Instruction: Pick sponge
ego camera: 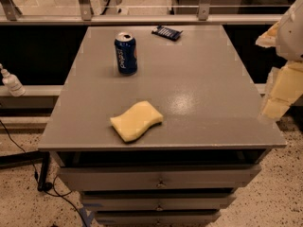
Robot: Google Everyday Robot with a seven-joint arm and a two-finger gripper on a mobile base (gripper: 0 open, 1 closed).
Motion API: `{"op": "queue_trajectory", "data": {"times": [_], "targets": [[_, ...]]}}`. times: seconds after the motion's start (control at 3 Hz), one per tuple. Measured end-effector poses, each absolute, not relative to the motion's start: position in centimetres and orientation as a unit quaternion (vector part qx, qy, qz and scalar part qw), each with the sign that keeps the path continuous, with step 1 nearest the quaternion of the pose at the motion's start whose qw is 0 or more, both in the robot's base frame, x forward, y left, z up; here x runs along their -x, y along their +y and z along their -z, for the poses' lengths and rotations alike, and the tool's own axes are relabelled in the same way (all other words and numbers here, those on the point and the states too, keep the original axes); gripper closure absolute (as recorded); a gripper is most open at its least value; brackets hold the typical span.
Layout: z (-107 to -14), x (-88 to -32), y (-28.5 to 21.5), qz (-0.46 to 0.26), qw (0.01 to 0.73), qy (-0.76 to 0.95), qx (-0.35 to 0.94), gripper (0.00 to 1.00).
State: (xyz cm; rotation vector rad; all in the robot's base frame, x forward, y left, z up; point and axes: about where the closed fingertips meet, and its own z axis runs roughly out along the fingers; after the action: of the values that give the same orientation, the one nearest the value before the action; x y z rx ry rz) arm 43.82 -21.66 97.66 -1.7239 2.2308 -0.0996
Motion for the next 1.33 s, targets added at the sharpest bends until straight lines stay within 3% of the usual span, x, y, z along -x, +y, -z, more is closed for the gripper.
{"op": "queue_trajectory", "data": {"times": [0.67, 1.33], "targets": [[-96.5, -43.9, -19.7, 0.017, 0.172, 0.772, 0.611, 0.0], [-92.9, -45.0, -13.3, -0.045, 0.211, 0.747, 0.629, 0.0]]}}
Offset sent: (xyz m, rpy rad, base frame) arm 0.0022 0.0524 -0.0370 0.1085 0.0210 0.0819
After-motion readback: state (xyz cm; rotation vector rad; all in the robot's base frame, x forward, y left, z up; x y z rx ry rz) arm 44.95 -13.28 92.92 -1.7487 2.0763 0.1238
